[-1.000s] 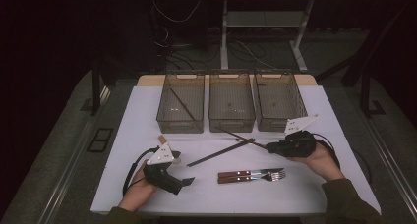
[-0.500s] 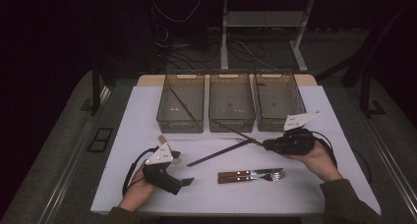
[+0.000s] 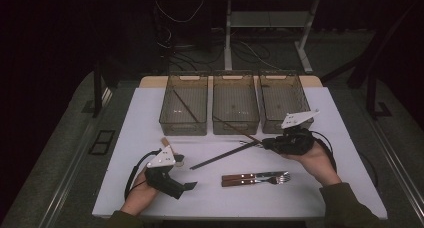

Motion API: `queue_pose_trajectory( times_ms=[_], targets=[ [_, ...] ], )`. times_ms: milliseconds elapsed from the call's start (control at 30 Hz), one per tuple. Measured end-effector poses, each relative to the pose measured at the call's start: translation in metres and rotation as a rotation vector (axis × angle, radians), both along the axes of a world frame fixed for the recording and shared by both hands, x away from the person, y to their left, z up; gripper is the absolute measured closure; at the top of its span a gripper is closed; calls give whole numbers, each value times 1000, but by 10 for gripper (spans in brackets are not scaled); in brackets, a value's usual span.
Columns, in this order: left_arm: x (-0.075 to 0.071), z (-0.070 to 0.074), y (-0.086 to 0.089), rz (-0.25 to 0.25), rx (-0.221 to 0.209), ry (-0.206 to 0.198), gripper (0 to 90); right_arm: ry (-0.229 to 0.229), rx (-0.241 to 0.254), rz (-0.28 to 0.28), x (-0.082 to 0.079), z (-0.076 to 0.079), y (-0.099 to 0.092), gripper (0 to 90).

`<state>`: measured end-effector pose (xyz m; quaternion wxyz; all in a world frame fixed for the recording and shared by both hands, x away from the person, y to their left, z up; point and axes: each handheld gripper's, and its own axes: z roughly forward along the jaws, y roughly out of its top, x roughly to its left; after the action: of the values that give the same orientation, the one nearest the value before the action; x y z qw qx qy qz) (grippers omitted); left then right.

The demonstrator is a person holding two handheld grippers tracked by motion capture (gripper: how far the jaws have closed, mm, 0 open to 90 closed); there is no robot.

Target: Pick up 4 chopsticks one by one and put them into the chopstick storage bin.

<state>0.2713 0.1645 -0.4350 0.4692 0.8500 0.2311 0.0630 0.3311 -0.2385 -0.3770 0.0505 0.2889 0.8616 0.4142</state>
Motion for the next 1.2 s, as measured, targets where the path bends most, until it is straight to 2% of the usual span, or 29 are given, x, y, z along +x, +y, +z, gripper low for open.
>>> queue_pose_trajectory(
  times_ms=[233, 500, 700, 800, 867, 1200],
  targets=[
    [0, 0, 0, -15, -6, 0, 0, 15, 8, -44, 7, 6, 10, 845],
    [1, 1, 3, 3, -17, -1, 0, 17, 18, -50, 16, 9, 23, 845],
    [0, 2, 3, 5, -11, -3, 0, -1, 15, -57, 23, 11, 36, 845],
    [0, 1, 2, 9, -14, 0, 0, -11, -1, -58, 26, 11, 43, 845],
    [-1, 1, 1, 10, -12, 0, 0, -11, 10, -60, 28, 11, 47, 845],
    [-1, 2, 1, 18, -16, -7, 0, 3, -56, -95, 46, 19, 79, 845]
  ],
)
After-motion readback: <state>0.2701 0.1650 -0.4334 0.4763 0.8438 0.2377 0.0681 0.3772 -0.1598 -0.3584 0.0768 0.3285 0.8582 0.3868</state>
